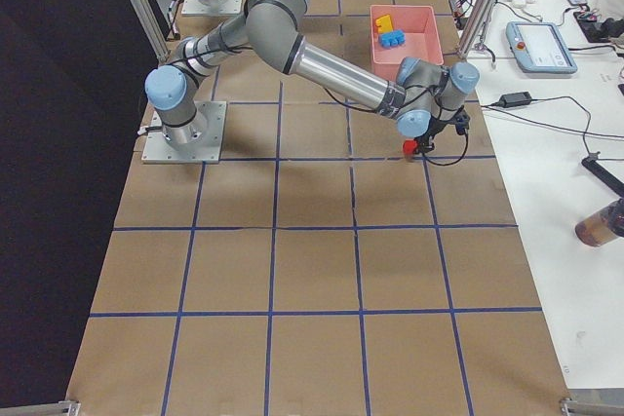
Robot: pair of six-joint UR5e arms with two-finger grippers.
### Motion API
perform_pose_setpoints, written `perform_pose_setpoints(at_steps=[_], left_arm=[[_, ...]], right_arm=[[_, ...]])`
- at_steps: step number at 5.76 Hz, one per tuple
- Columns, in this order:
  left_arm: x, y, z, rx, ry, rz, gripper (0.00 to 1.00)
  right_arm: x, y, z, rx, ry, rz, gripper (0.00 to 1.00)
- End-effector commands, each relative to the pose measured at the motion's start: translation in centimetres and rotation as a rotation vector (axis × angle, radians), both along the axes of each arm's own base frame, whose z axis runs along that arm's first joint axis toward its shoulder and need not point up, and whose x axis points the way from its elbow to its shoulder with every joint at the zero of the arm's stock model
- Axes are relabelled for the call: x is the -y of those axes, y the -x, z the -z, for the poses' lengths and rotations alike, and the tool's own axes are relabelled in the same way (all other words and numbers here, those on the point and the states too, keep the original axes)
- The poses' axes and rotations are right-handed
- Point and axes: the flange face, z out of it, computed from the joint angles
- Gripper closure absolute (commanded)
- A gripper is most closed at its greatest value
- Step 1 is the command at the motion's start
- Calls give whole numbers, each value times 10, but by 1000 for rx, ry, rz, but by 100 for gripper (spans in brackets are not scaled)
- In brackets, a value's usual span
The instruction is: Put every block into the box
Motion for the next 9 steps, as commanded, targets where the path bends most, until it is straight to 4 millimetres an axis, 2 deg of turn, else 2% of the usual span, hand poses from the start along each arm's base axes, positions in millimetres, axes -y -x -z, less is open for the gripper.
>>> perform_pose_setpoints(at_steps=[1,2,3,4,5,6,7,8,9], left_arm=[[-3,-1,-4,1,8,-2,1],[-3,-1,-5,4,9,-2,1],[-4,-1,-5,4,9,-2,1],[-6,-2,-6,6,8,-4,1],[-10,-2,-10,6,8,-4,1],[-10,-2,-9,6,8,-4,1],[-10,-2,-10,6,8,-4,1],[-11,-2,-11,6,9,-4,1],[-11,-2,-11,6,9,-4,1]], right_arm=[[-10,-30,-80,-6,80,-26,91],[-24,-93,-128,-9,110,-86,91],[-38,-170,-152,-8,127,-74,91],[-50,-260,-168,0,173,-60,91],[-55,-326,-160,24,182,-39,91],[-58,-379,-129,91,172,10,91],[-44,-391,-79,91,163,7,90],[-42,-391,-64,86,149,-1,71],[-42,-389,-66,84,154,-1,1]])
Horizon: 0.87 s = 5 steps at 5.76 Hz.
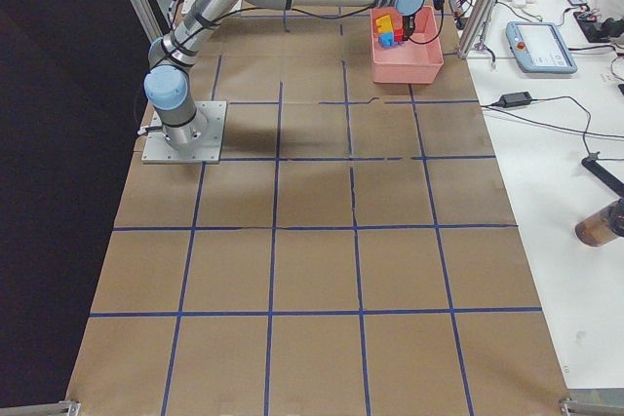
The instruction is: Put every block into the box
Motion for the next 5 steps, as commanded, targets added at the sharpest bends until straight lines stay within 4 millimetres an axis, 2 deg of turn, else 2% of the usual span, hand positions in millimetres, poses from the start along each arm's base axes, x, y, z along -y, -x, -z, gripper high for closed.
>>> perform_pose_setpoints(at_steps=[1,3,5], left_arm=[[-1,0,-1,0,0,0,1],[-2,0,-1,2,0,0,1],[-4,0,-1,2,-1,0,1]], right_arm=[[0,5,-8,-10,11,6,0],[-9,8,-44,-3,42,9,0],[-9,8,-44,1,44,17,0]])
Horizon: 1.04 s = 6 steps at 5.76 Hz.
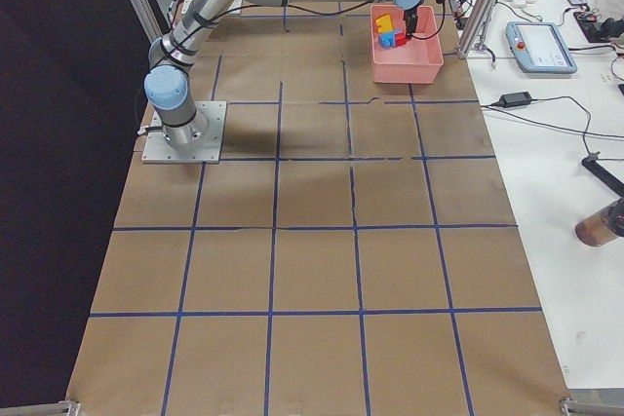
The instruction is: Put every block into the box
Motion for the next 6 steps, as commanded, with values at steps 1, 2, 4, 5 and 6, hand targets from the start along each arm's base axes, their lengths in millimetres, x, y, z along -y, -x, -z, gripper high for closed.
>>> perform_pose_setpoints(at_steps=[1,2,4,5,6], left_arm=[[-1,0,0,0,-1,0,1],[-1,0,-1,0,0,0,1],[0,-2,-1,11,2,-2,1],[-1,-2,-1,12,2,-2,1],[-1,-2,-1,12,0,-2,1]], right_arm=[[-1,1,-3,-2,3,4,0],[-8,17,-20,-15,-39,10,0],[-33,98,-86,-31,-134,-27,1],[-51,139,-124,-31,-158,-34,1],[-90,168,-161,-27,-233,-34,2]])
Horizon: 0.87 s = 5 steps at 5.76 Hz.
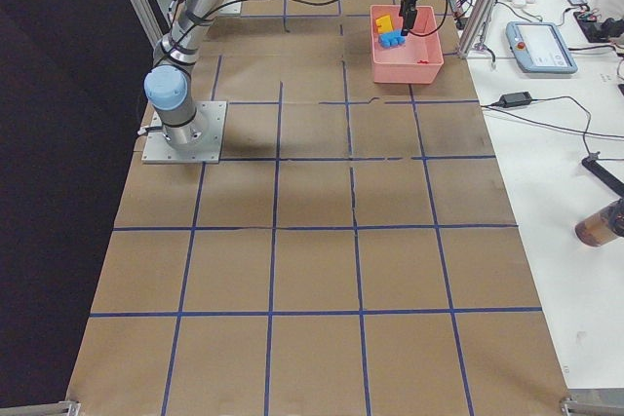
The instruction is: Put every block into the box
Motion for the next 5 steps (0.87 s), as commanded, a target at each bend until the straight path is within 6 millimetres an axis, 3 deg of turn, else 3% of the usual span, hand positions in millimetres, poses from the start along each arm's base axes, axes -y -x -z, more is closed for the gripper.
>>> perform_pose_setpoints(at_steps=[1,2,3,4,5], left_arm=[[0,0,0,1,-1,0,1],[0,0,0,1,1,0,1],[0,0,0,1,1,0,1],[0,0,0,1,1,0,1],[0,0,0,1,1,0,1]], right_arm=[[-80,31,-60,0,-74,3,3],[-126,30,-58,3,-102,17,1],[-157,29,-36,4,-128,27,1],[-168,27,-21,2,-86,74,1],[-164,28,-17,0,-49,77,1]])
